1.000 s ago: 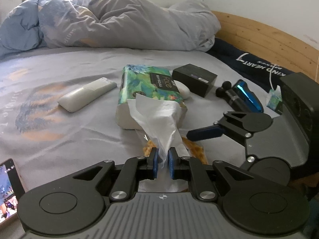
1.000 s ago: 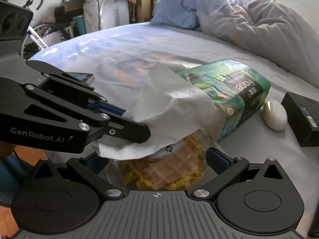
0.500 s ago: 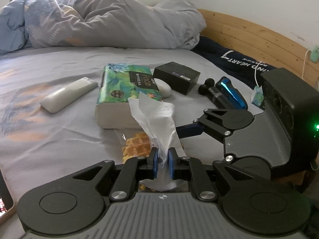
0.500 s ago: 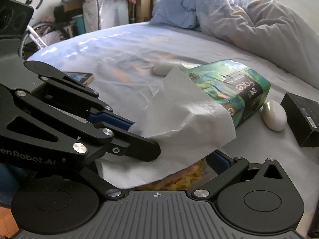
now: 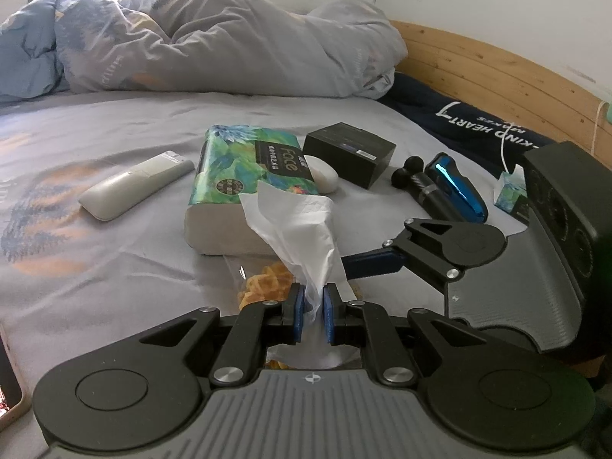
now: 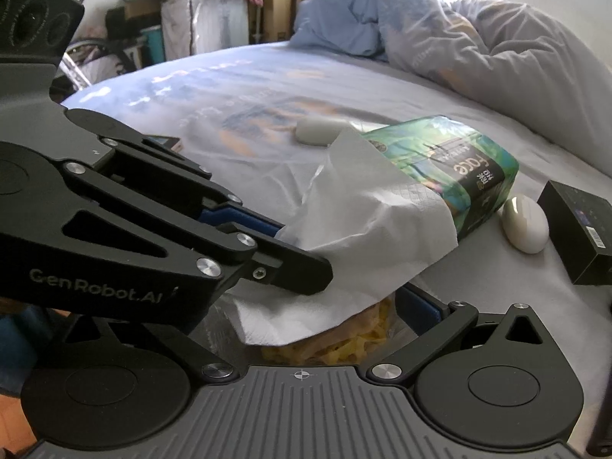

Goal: Clean container

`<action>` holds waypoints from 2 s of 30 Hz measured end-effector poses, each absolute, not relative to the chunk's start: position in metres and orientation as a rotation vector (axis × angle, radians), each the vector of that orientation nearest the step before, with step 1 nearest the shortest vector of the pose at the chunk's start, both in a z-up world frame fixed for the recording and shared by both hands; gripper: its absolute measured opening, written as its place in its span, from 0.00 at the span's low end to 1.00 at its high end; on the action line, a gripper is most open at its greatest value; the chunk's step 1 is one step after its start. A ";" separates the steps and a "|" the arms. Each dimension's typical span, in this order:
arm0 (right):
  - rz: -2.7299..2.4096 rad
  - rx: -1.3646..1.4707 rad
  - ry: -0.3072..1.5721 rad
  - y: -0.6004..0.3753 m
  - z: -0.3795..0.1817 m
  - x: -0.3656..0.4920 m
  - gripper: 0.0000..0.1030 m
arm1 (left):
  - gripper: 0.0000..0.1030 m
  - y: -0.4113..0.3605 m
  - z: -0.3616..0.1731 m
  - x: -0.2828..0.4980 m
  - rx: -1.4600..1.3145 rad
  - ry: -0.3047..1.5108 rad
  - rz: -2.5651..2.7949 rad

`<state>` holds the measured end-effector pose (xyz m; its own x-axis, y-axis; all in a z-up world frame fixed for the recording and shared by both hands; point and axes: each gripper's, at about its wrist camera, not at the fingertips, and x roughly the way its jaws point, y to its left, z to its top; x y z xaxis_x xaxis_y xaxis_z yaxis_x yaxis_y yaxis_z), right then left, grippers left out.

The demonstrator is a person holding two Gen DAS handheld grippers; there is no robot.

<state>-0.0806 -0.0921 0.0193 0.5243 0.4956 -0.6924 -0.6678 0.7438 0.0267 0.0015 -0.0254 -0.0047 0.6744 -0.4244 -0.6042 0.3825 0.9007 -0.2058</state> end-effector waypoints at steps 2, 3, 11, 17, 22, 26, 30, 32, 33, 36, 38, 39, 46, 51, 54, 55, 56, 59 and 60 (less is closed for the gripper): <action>0.706 -0.257 0.740 -0.092 0.019 -0.081 1.00 | 0.18 -0.025 -0.005 0.002 -0.061 0.692 -0.444; 0.706 -0.257 0.739 -0.092 0.019 -0.081 1.00 | 0.18 -0.025 -0.005 0.002 -0.060 0.690 -0.438; 0.702 -0.260 0.738 -0.090 0.020 -0.085 1.00 | 0.18 -0.019 -0.004 0.000 -0.054 0.694 -0.420; 0.699 -0.263 0.740 -0.089 0.021 -0.085 1.00 | 0.18 -0.016 -0.004 -0.002 -0.047 0.700 -0.423; 0.697 -0.263 0.741 -0.089 0.021 -0.085 1.00 | 0.18 -0.015 -0.003 -0.004 -0.046 0.703 -0.435; 0.698 -0.263 0.741 -0.089 0.021 -0.085 1.00 | 0.18 -0.017 -0.003 -0.006 -0.045 0.705 -0.456; 0.699 -0.263 0.741 -0.089 0.020 -0.084 1.00 | 0.18 -0.020 -0.004 -0.008 -0.036 0.706 -0.479; 0.699 -0.263 0.741 -0.089 0.020 -0.084 1.00 | 0.18 -0.021 -0.003 -0.008 -0.035 0.706 -0.487; 0.699 -0.263 0.741 -0.089 0.020 -0.084 1.00 | 0.18 -0.021 -0.003 -0.008 -0.037 0.705 -0.490; 0.700 -0.263 0.741 -0.089 0.020 -0.084 1.00 | 0.18 -0.022 -0.004 -0.008 -0.042 0.701 -0.495; 0.700 -0.264 0.742 -0.089 0.020 -0.083 1.00 | 0.18 -0.022 -0.004 -0.008 -0.043 0.699 -0.495; 0.700 -0.264 0.742 -0.089 0.020 -0.083 1.00 | 0.18 -0.023 -0.004 -0.008 -0.043 0.697 -0.495; 0.702 -0.264 0.742 -0.089 0.019 -0.082 1.00 | 0.18 -0.027 -0.003 -0.003 -0.042 0.701 -0.483; 0.702 -0.264 0.742 -0.089 0.019 -0.082 1.00 | 0.18 -0.029 -0.004 0.001 -0.045 0.704 -0.470; 0.703 -0.264 0.742 -0.089 0.019 -0.081 1.00 | 0.18 -0.027 -0.004 0.002 -0.049 0.702 -0.458; 0.703 -0.264 0.742 -0.089 0.019 -0.081 1.00 | 0.18 -0.026 -0.004 0.002 -0.051 0.701 -0.452; 0.703 -0.264 0.742 -0.089 0.019 -0.081 1.00 | 0.18 -0.025 -0.004 0.002 -0.053 0.699 -0.444; 0.704 -0.264 0.743 -0.089 0.019 -0.081 1.00 | 0.18 -0.021 -0.004 0.002 -0.056 0.694 -0.416; 0.704 -0.264 0.743 -0.089 0.019 -0.081 1.00 | 0.18 -0.020 -0.005 0.002 -0.056 0.693 -0.403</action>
